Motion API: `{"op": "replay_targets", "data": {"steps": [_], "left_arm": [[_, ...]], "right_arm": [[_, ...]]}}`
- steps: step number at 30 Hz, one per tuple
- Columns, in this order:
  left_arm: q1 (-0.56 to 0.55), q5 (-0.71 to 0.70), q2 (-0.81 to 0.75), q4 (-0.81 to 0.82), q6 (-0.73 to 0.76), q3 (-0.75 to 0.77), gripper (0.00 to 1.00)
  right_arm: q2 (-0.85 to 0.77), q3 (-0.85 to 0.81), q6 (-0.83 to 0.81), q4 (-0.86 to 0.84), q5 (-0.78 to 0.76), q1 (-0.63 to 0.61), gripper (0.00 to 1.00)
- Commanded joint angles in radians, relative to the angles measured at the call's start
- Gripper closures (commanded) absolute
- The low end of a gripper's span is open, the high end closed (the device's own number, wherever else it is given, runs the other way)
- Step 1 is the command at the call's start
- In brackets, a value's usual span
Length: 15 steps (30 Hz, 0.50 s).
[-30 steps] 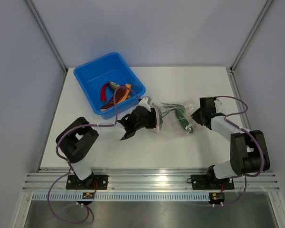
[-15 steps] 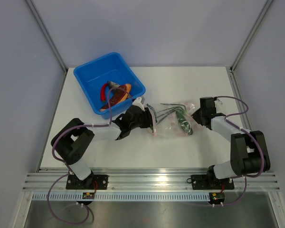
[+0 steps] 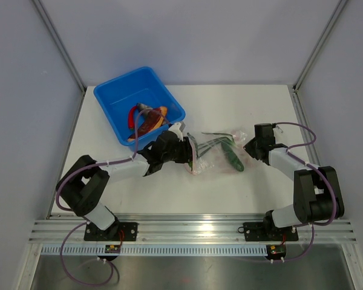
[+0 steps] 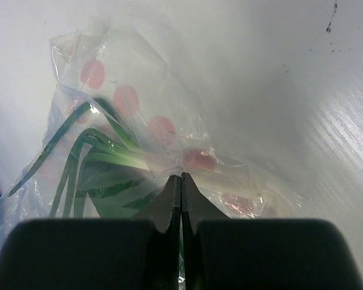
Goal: Open the zip-top bag and remove the fake food
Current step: Pick up the fake vegetable from the zipper food storage bag.
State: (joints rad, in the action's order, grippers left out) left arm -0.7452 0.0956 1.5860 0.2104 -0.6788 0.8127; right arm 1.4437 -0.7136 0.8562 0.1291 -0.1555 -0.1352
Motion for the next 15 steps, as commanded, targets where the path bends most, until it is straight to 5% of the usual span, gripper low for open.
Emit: {"op": "replay_targets", "data": {"steps": [1,5,15], "left_arm": [[0.023,0.158,-0.043,0.021,0.032,-0.013,0.71],[0.066,0.299,-0.024,0.089,-0.007,-0.03,0.71],[0.107,0.334,0.026,-0.031,0.1,0.126,0.71]], "right_arm": [[-0.005,-0.027,-0.011,0.001,-0.007,0.006,1.0],[-0.002,-0.029,-0.014,0.0,-0.004,0.005,1.0],[0.003,-0.027,-0.045,-0.026,0.033,0.006,1.0]]}}
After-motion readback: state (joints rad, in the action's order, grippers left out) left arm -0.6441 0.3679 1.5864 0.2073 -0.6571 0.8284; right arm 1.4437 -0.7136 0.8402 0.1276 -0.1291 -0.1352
